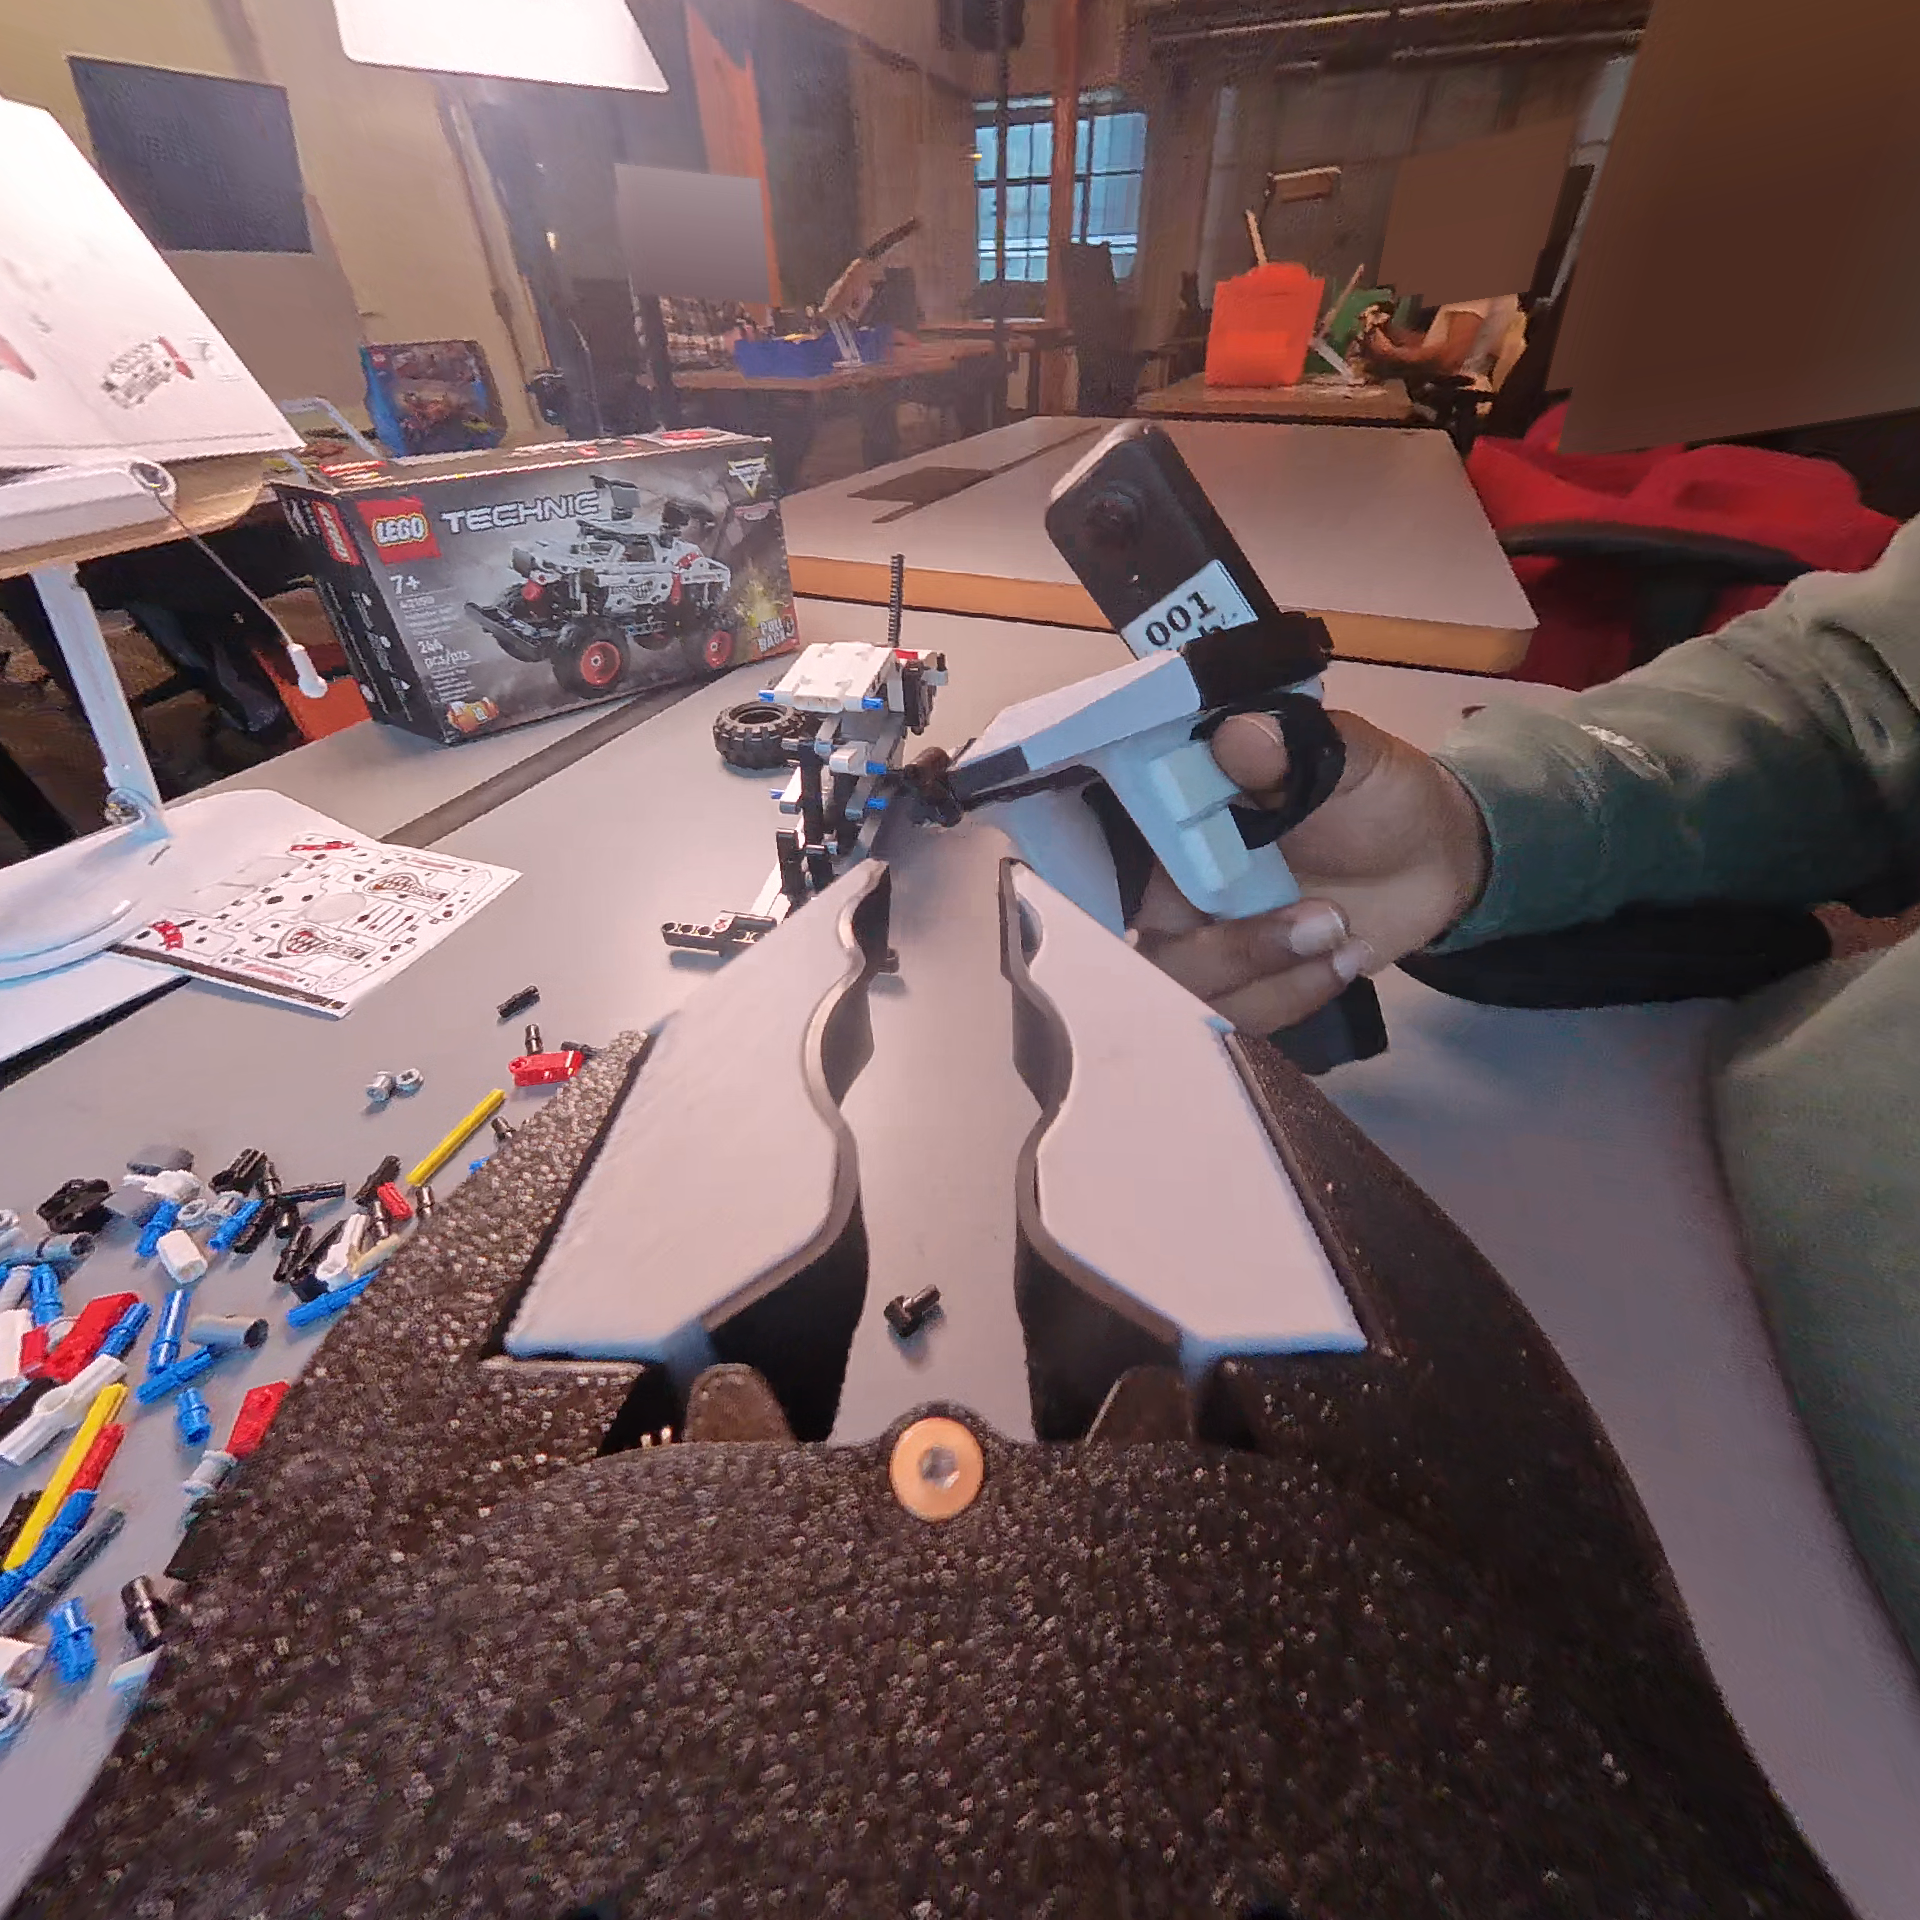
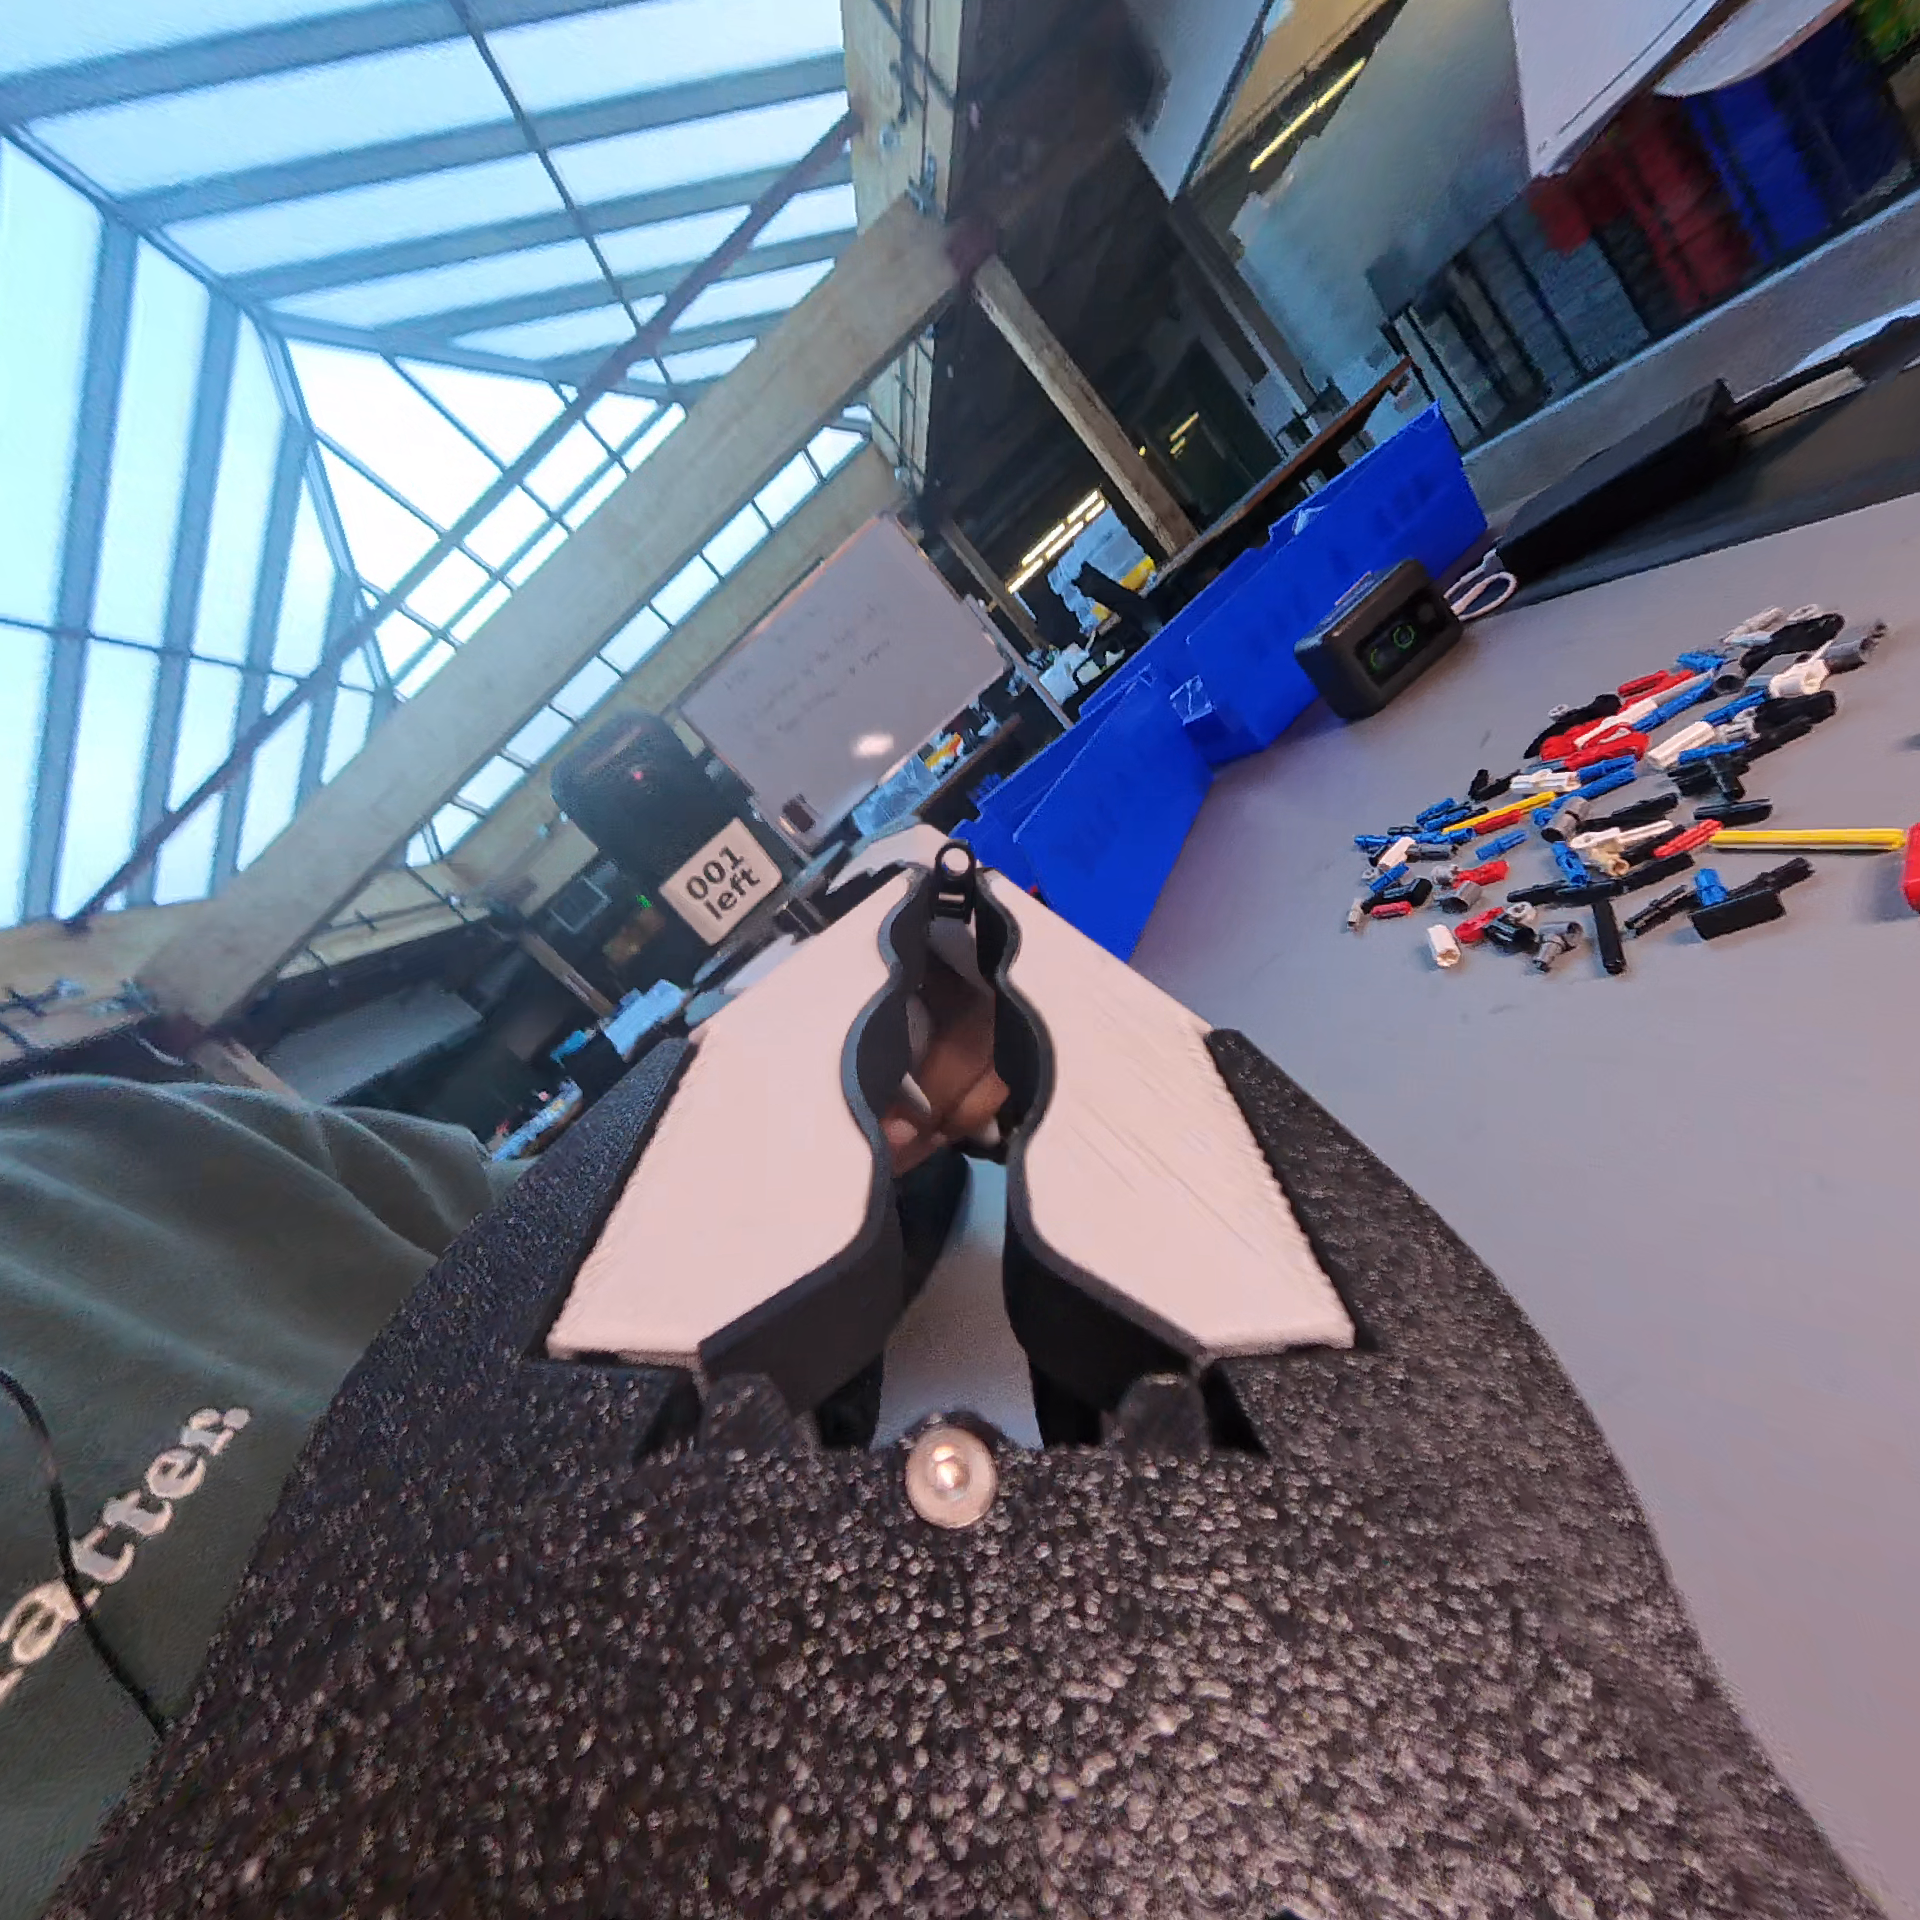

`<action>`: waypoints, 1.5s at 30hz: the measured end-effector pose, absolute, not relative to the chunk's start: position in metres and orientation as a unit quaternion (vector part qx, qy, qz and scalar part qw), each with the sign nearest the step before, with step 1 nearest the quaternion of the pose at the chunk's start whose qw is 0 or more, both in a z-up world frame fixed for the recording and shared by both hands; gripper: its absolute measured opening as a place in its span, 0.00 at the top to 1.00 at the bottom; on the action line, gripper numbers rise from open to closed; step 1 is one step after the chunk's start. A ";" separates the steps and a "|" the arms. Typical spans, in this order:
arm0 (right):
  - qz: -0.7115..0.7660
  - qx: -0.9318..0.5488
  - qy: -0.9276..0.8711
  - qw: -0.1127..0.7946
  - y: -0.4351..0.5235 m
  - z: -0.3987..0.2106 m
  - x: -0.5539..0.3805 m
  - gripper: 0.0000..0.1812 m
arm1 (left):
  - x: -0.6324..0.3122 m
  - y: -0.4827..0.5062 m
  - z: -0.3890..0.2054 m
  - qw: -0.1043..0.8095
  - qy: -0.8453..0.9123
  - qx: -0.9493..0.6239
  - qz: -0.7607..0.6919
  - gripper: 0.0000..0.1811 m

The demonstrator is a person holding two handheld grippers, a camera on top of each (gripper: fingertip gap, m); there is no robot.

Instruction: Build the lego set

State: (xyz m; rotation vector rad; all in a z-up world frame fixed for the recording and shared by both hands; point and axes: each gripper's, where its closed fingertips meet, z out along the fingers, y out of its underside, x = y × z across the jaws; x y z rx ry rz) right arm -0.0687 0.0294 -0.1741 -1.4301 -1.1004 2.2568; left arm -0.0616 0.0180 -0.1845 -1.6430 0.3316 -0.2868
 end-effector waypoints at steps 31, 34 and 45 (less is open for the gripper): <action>0.739 -0.403 -0.538 0.052 0.003 -0.182 -0.039 0.90 | -0.032 -0.003 -0.177 0.653 0.249 -0.696 -0.166 0.97; 0.721 -0.352 -0.583 0.125 -0.001 -0.176 -0.032 0.88 | -0.028 -0.010 -0.170 0.647 0.222 -0.673 -0.283 0.97; 0.728 -0.324 -0.586 0.146 -0.014 -0.170 -0.026 0.95 | -0.016 -0.015 -0.170 0.632 0.225 -0.656 -0.347 0.97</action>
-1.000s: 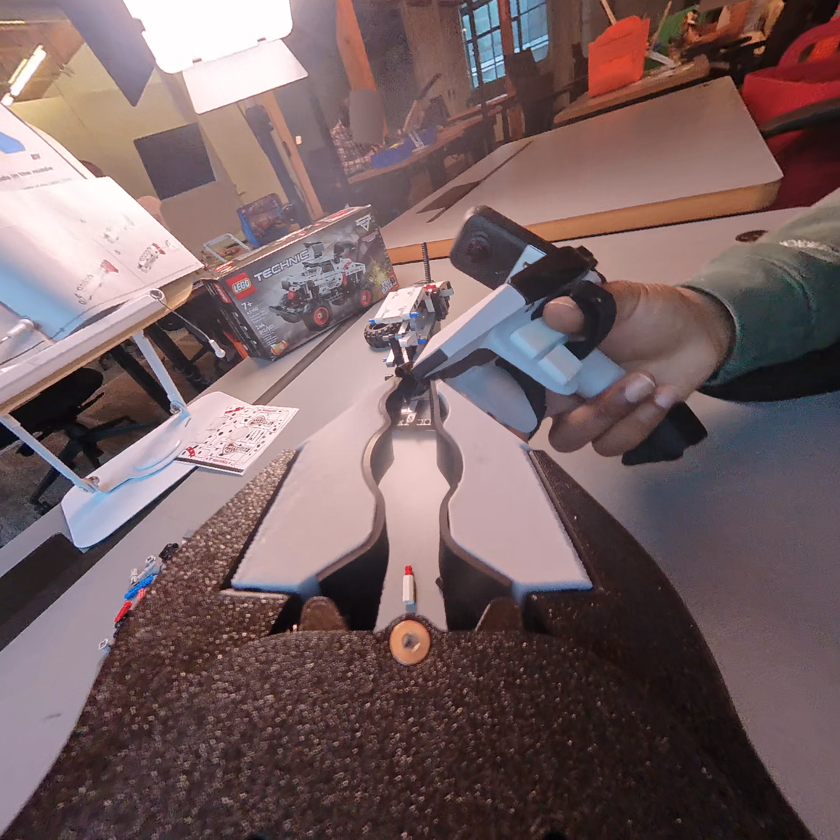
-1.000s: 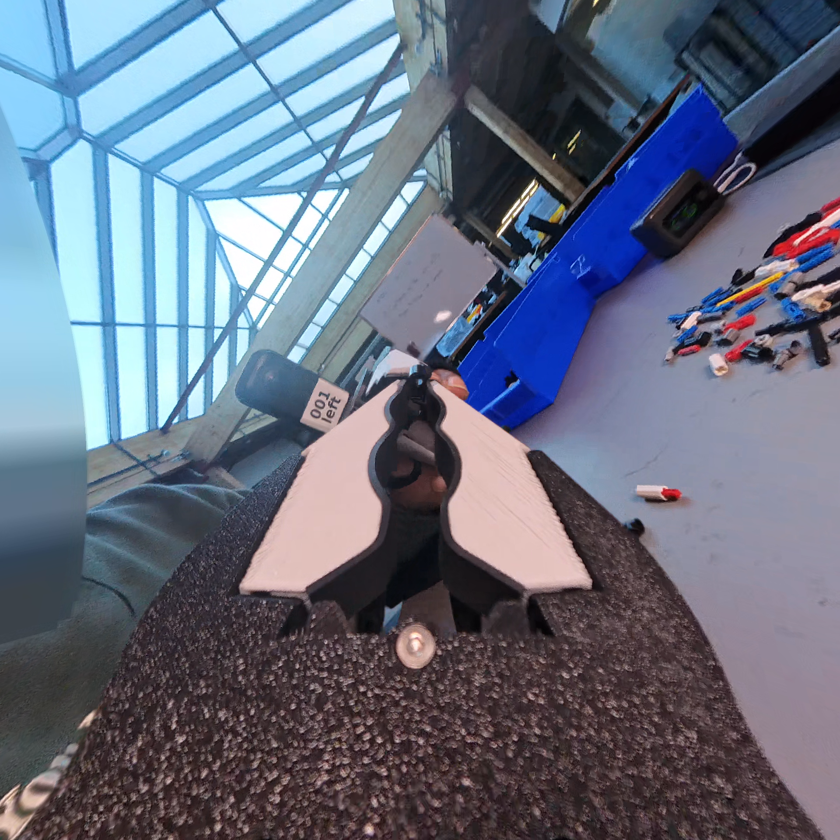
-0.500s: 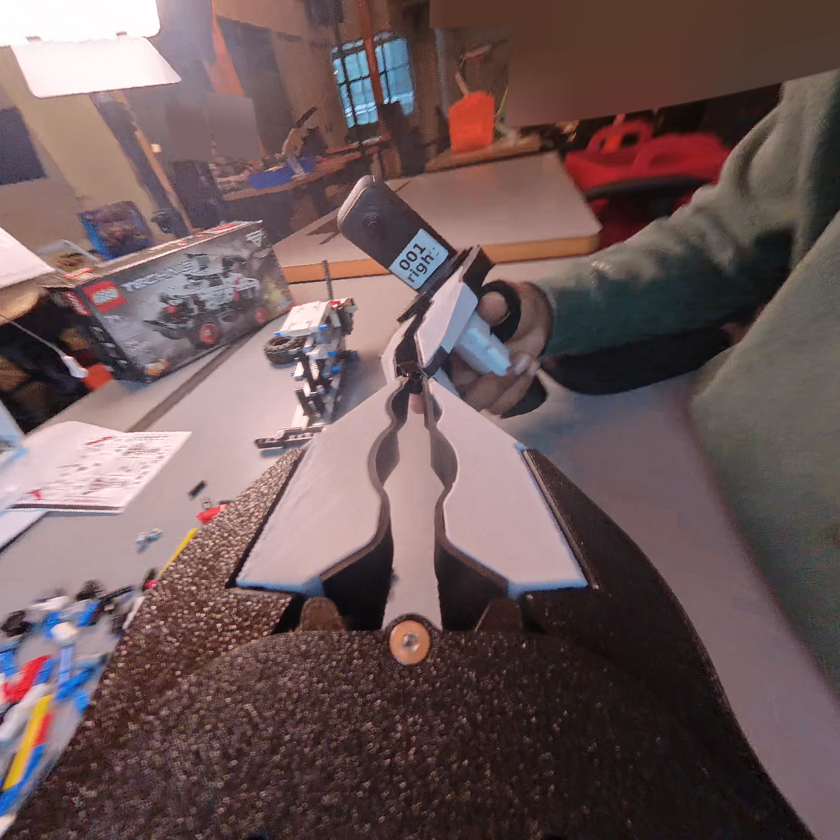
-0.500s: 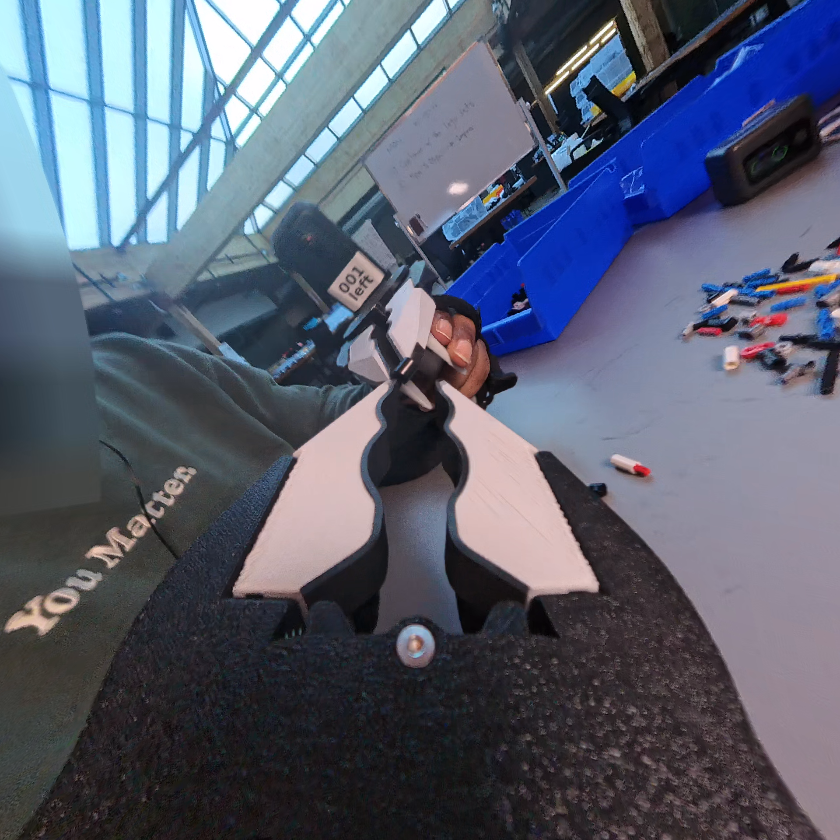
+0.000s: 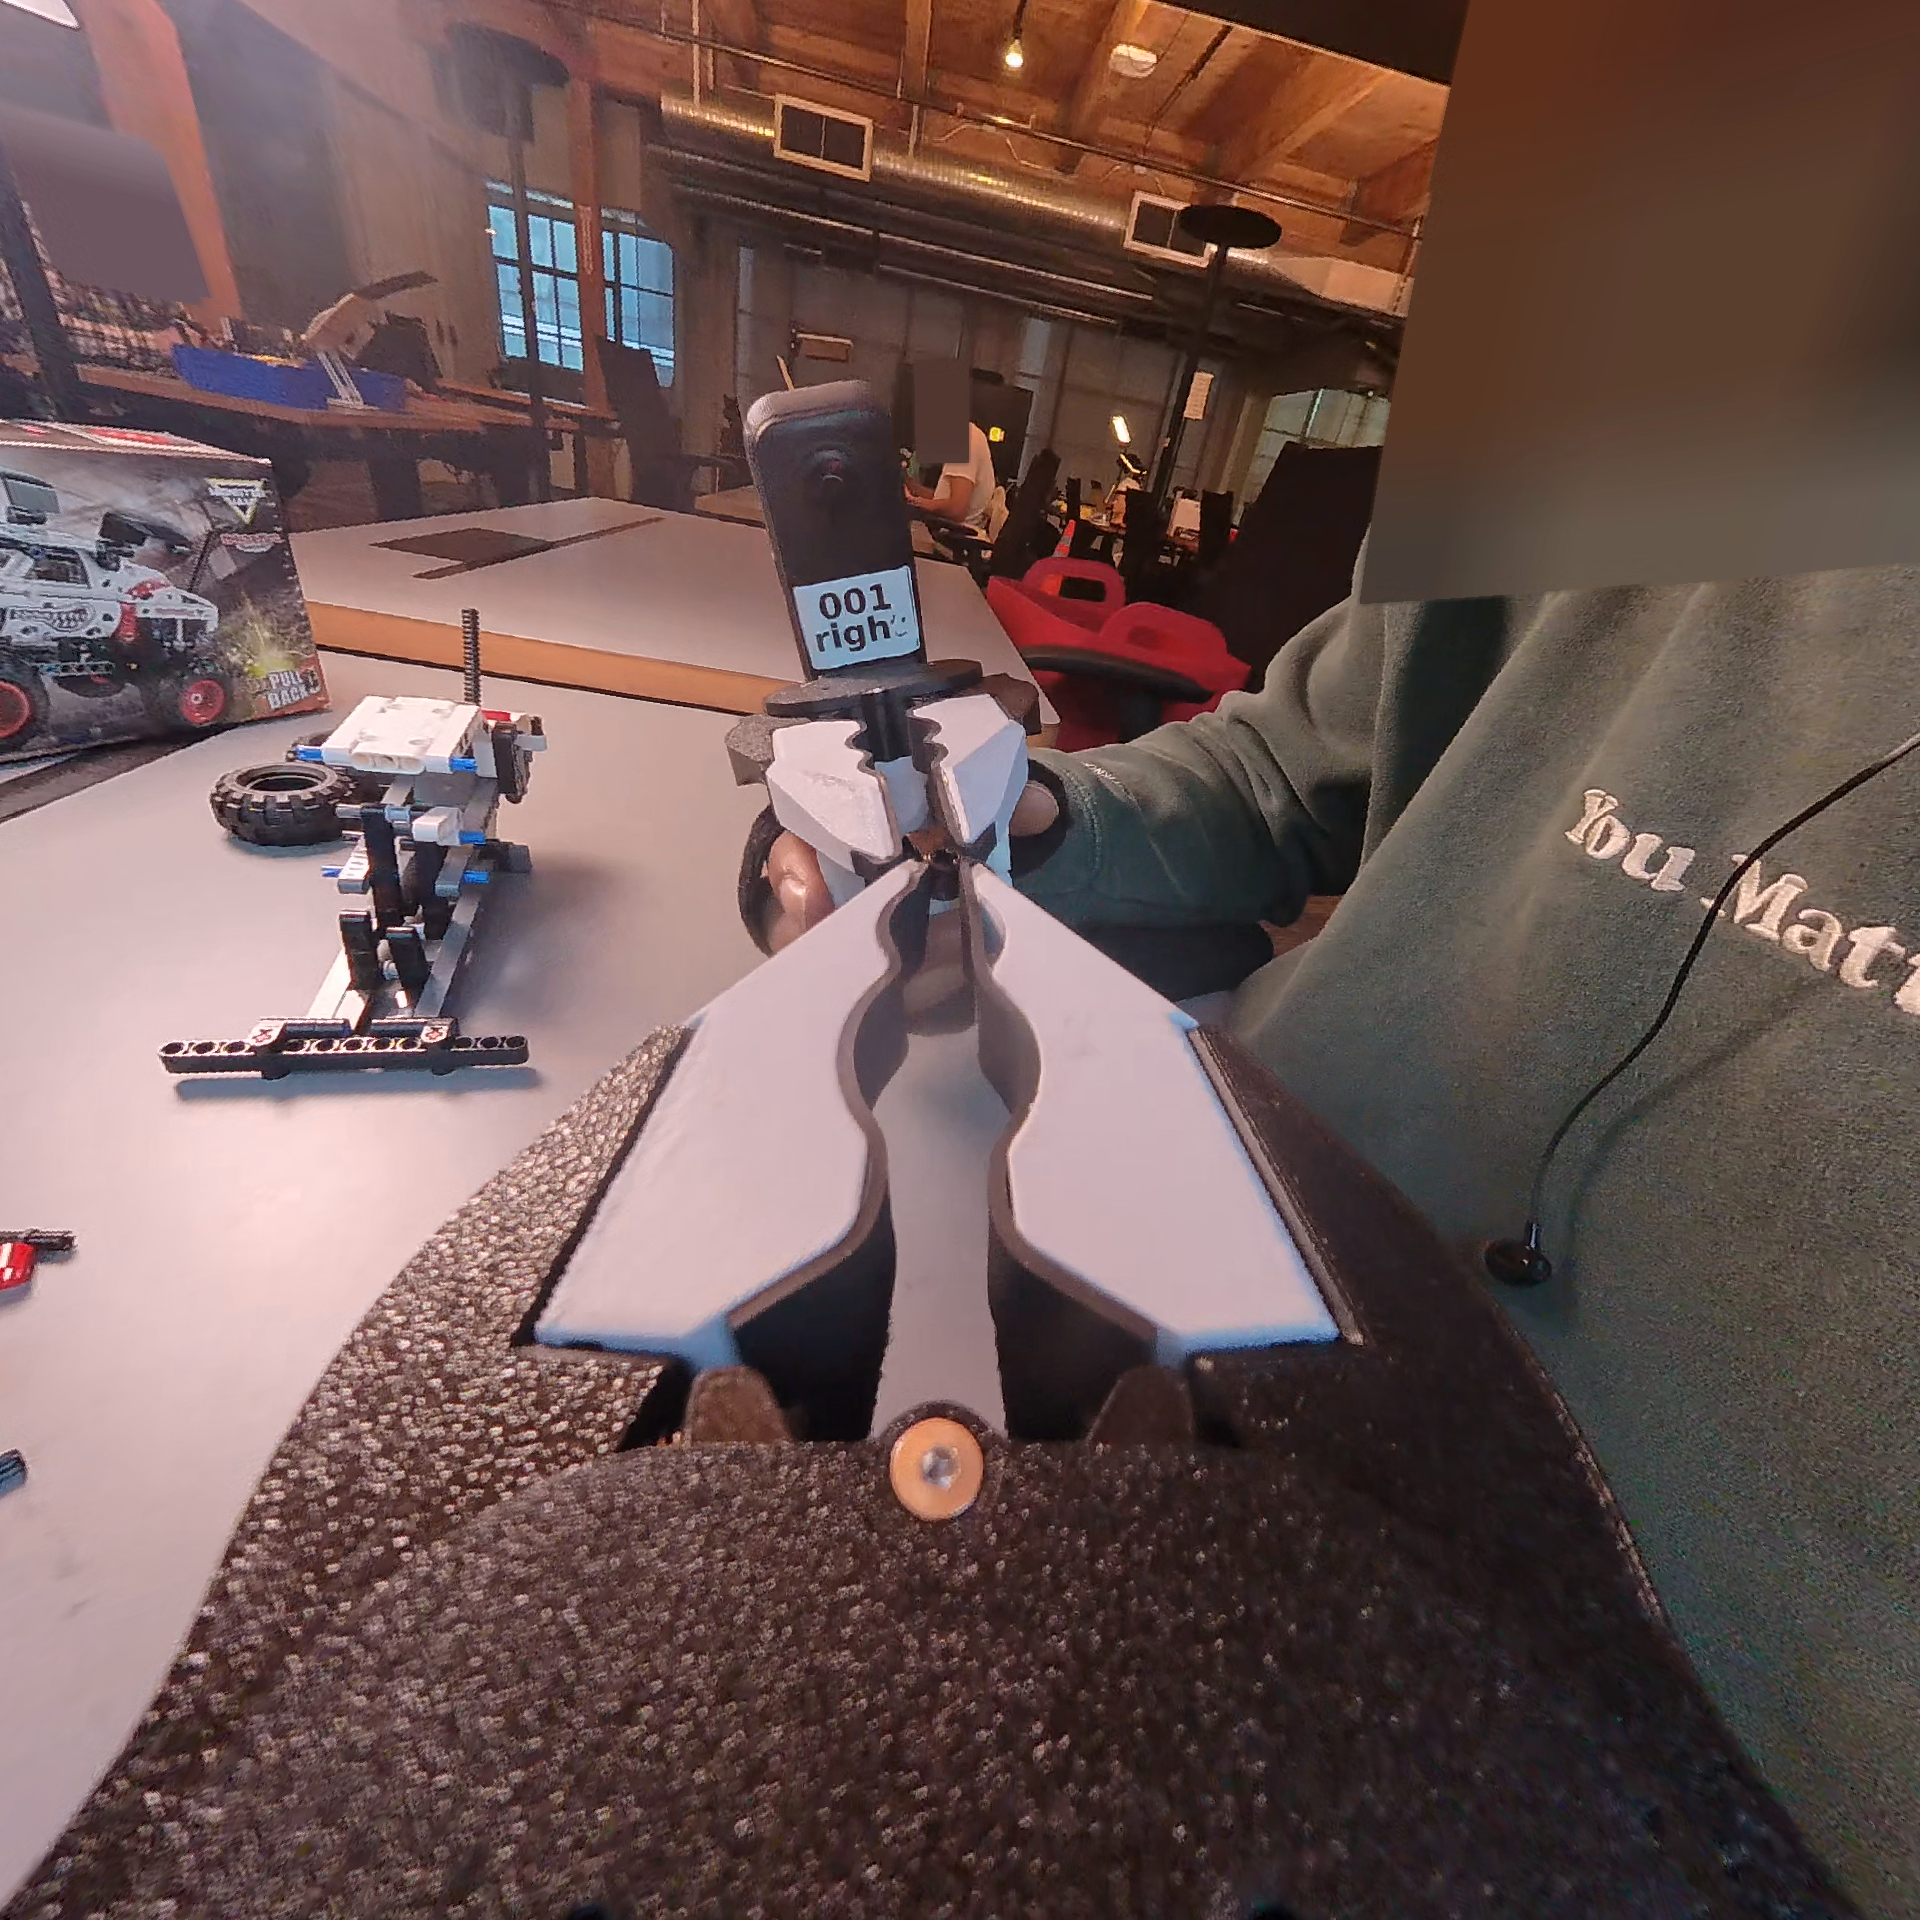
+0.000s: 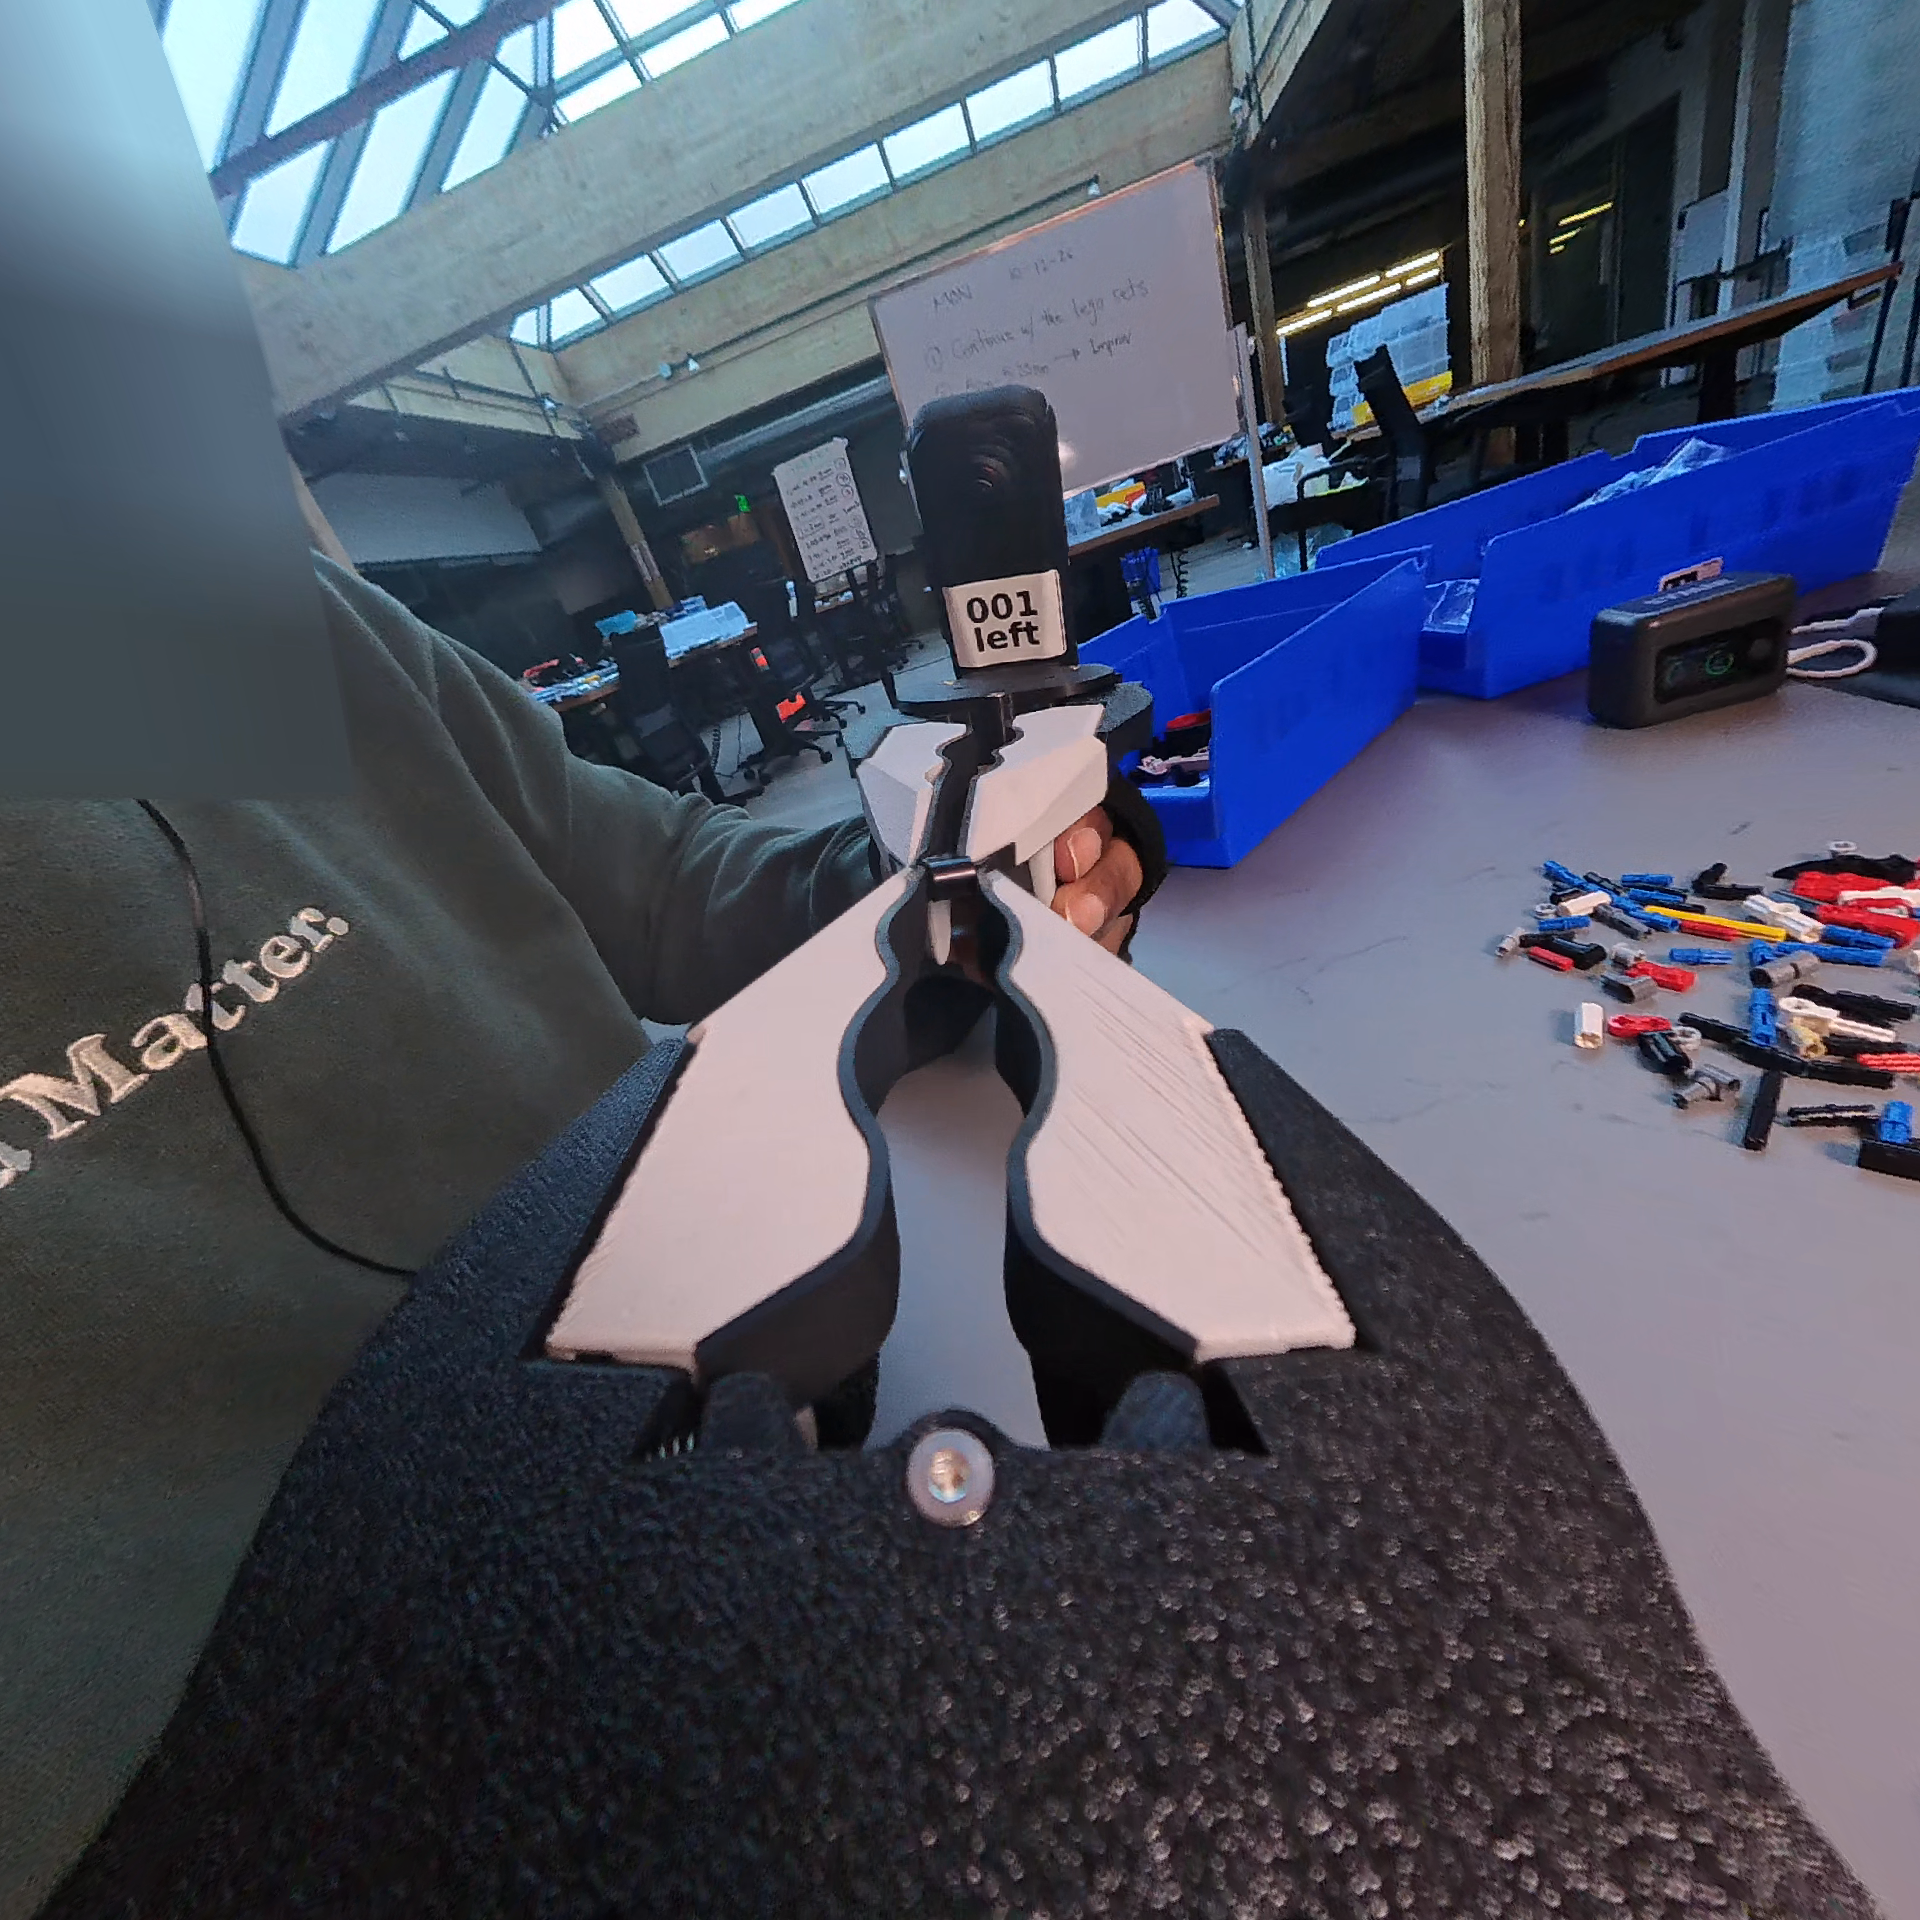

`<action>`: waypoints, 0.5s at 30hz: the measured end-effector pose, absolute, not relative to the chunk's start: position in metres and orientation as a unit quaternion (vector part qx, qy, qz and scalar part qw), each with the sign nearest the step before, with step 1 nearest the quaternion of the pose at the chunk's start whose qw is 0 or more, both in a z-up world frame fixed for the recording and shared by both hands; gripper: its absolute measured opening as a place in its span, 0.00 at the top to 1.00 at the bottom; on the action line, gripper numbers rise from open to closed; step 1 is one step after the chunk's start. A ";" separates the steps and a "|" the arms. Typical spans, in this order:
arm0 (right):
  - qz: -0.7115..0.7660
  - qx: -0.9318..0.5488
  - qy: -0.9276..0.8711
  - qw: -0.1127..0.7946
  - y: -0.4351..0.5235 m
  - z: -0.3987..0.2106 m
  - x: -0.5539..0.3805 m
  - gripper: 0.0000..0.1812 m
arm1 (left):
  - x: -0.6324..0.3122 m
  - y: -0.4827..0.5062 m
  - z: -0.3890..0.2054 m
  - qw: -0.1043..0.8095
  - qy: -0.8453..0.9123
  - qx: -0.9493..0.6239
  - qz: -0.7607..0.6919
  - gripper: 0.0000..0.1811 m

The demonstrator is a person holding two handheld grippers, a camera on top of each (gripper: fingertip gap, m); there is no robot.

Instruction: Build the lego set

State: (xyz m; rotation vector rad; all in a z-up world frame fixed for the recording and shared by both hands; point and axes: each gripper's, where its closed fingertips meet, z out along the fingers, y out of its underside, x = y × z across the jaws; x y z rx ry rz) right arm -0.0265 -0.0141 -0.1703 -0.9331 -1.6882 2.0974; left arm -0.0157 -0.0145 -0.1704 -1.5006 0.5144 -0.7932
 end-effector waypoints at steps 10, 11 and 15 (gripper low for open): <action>0.628 -0.362 -0.627 0.287 0.030 -0.181 -0.042 0.96 | -0.088 0.002 -0.217 0.550 0.116 -0.785 -0.259 0.88; 0.602 -0.371 -0.638 0.305 0.039 -0.188 -0.044 0.96 | -0.101 0.002 -0.235 0.520 0.101 -0.815 -0.235 0.88; 0.548 -0.391 -0.665 0.322 0.051 -0.208 -0.049 0.96 | -0.118 -0.004 -0.298 0.402 0.104 -0.897 -0.150 0.87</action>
